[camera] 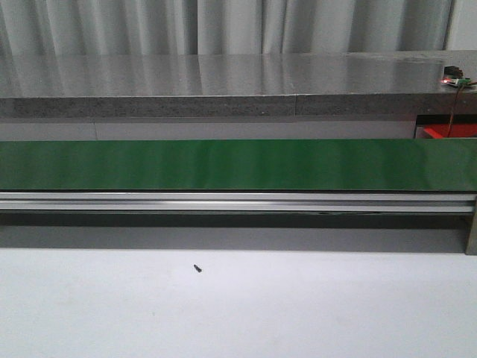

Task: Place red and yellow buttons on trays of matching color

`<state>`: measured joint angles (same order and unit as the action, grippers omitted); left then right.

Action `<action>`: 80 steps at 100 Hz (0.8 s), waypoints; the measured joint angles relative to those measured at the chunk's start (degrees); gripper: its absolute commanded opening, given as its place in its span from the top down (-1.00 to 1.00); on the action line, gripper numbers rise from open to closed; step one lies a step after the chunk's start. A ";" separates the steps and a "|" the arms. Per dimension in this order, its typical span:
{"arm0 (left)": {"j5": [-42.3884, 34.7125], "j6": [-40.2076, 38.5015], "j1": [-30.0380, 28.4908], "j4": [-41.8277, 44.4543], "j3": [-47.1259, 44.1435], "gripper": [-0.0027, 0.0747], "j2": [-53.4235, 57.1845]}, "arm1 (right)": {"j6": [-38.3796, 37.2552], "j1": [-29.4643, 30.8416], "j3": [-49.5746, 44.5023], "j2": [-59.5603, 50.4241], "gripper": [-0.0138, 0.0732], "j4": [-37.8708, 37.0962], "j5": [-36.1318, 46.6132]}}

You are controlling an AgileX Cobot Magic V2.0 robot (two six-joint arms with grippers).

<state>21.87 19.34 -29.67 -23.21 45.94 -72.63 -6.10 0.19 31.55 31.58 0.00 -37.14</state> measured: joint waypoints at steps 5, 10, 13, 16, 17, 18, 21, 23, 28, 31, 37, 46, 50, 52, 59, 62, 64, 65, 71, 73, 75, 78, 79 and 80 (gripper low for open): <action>1.07 0.00 -0.13 0.10 1.53 -0.69 -2.49 | 0.00 0.00 0.00 0.00 0.96 0.00 0.00; 2.02 -0.12 -0.13 0.10 3.03 -0.67 -4.66 | 0.00 0.00 0.00 0.00 0.96 0.00 0.00; 2.73 -0.22 -0.13 0.10 3.89 -0.67 -5.91 | 0.00 0.00 0.00 0.00 0.96 0.00 0.00; 3.28 -0.52 -0.23 0.10 4.95 -0.67 -7.14 | 0.00 0.00 0.00 0.00 0.96 0.00 0.00; 3.41 -0.63 -0.23 0.10 5.15 -0.67 -7.76 | 0.00 0.00 0.00 0.00 0.96 0.00 0.00; 3.67 -0.89 -0.23 0.10 5.36 -0.67 -8.07 | 0.00 0.00 0.00 0.00 0.96 0.00 0.00; 4.21 -1.44 -0.23 0.10 6.41 -0.67 -9.31 | 0.00 0.00 0.00 0.00 0.96 0.00 0.00; 4.62 -1.88 -0.23 0.20 7.04 -0.67 -10.25 | 0.00 0.00 0.00 0.00 0.96 0.00 0.00; 5.62 -3.47 -0.23 0.61 8.54 -0.67 -12.40 | 0.00 0.00 0.00 0.00 0.96 0.00 0.00; 6.27 -4.59 -0.23 1.08 9.43 -0.67 -13.93 | 0.00 0.00 0.00 0.00 0.96 0.00 0.00; 7.80 -7.15 -0.23 2.62 11.36 -0.67 -16.30 | 0.00 0.00 0.00 0.00 0.96 0.00 0.00; 10.13 -10.60 -0.23 5.42 13.98 -0.67 -19.92 | 0.00 0.00 0.00 0.00 0.96 0.00 0.00; 10.88 -11.97 -0.23 6.43 15.25 -0.67 -21.39 | 0.00 0.00 0.00 0.00 0.96 0.00 0.00; 11.05 -12.29 -0.23 6.87 15.82 -0.67 -22.09 | 0.00 0.00 0.00 0.00 0.96 0.00 0.00; 11.76 -13.61 -0.23 7.62 17.52 -0.67 -24.11 | 0.00 0.00 0.00 0.00 0.96 0.00 0.00; 12.08 -14.08 -0.23 7.92 18.14 -0.67 -24.82 | 0.00 0.00 0.00 0.00 0.96 0.00 0.00; 12.23 -14.29 -0.23 7.90 18.59 -0.67 -25.32 | 0.00 0.00 0.00 0.00 0.96 0.00 0.00; 12.38 -14.37 -0.23 8.03 18.89 -0.67 -25.49 | 0.00 0.00 0.00 0.00 0.96 0.00 0.00; 13.15 -14.78 -0.23 8.14 20.05 -0.67 -26.98 | 0.00 0.00 0.00 0.00 0.96 0.00 0.00; 13.27 -14.84 -0.23 8.24 20.41 -0.67 -27.47 | 0.00 0.00 0.00 0.00 0.96 0.00 0.00; 13.57 -14.89 -0.23 8.21 20.72 -0.67 -27.94 | 0.00 0.00 0.00 0.00 0.96 0.00 0.00; 13.66 -14.99 -0.23 8.27 21.04 -0.67 -28.51 | 0.00 0.00 0.00 0.00 0.96 0.00 0.00; 13.81 -14.99 -0.23 8.27 21.17 -0.67 -28.66 | 0.00 0.00 0.00 0.00 0.96 0.00 0.00; 13.80 -14.99 -0.23 8.27 21.18 -0.67 -28.92 | 0.00 0.00 0.00 0.00 0.96 0.00 0.00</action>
<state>35.67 4.36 -29.91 -14.95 67.12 -101.55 -6.10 0.19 31.55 31.58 0.00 -37.14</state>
